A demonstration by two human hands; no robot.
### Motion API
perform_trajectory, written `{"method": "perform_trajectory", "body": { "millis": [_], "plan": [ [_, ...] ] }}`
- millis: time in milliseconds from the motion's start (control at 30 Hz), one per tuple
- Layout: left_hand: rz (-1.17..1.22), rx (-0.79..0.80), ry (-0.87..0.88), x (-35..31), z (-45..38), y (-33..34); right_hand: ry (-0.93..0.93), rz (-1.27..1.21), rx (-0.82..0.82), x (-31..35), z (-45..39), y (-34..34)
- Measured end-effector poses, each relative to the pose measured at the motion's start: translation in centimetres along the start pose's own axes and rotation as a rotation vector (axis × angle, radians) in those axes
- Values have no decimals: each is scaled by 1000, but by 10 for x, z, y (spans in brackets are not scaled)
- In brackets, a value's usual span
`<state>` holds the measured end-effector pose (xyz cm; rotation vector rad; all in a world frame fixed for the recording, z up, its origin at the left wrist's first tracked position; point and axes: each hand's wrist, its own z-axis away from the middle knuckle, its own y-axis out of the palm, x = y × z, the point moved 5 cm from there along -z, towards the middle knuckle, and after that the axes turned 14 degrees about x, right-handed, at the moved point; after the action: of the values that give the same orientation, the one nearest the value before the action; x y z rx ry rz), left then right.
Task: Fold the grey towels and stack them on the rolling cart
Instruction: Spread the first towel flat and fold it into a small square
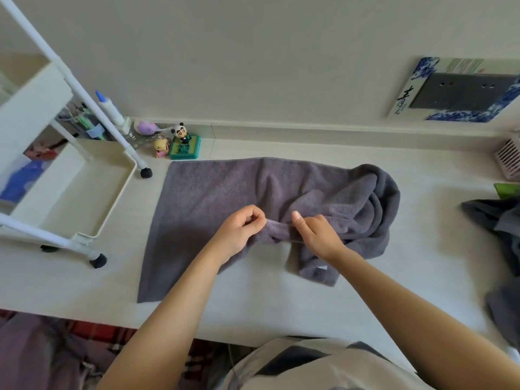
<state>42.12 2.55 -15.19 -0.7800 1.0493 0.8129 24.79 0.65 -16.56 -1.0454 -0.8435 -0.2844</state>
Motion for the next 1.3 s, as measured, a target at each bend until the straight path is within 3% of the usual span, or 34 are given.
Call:
{"method": "perform_trajectory", "body": {
  "millis": [133, 333, 433, 533, 567, 633, 700, 767, 867, 967, 1033, 1067, 1167, 1300],
  "plan": [
    [-58, -23, -40, 12, -2, -6, 49, 324, -21, -21, 1, -23],
    [-101, 2, -70, 21, -6, -5, 107, 523, -90, -62, 9, -57],
    [-156, 86, -103, 22, -9, 0, 127, 616, -236, -64, 21, -81],
    [-183, 233, -166, 24, -12, 11, 136, 634, -556, -40, 42, -98],
    [-199, 304, -205, 27, -13, 16, 86, 626, -577, -35, 47, -95],
    [-279, 434, -317, 34, -12, 24, 52, 609, -319, -43, 48, -68],
    [-426, 527, -447, 42, -10, 31, 132, 630, -31, -64, 54, -36],
    [-505, 521, -503, 47, -11, 38, 150, 672, 32, -74, 59, -20],
    [-538, 356, -400, 48, -22, 47, 74, 661, 4, -70, 65, -9],
    [-476, 325, -279, 49, -35, 64, 160, 453, -314, -75, 77, -26],
    [-450, 303, -243, 45, -41, 75, 414, 246, -622, -91, 93, -44],
    [-465, 272, -218, 41, -43, 80, 572, 97, -686, -104, 99, -47],
    [-455, 218, -124, 29, -51, 98, 923, -461, -645, -139, 109, -39],
    [-226, 227, -163, 21, -67, 123, 941, -770, -706, -144, 101, -36]
  ]
}}
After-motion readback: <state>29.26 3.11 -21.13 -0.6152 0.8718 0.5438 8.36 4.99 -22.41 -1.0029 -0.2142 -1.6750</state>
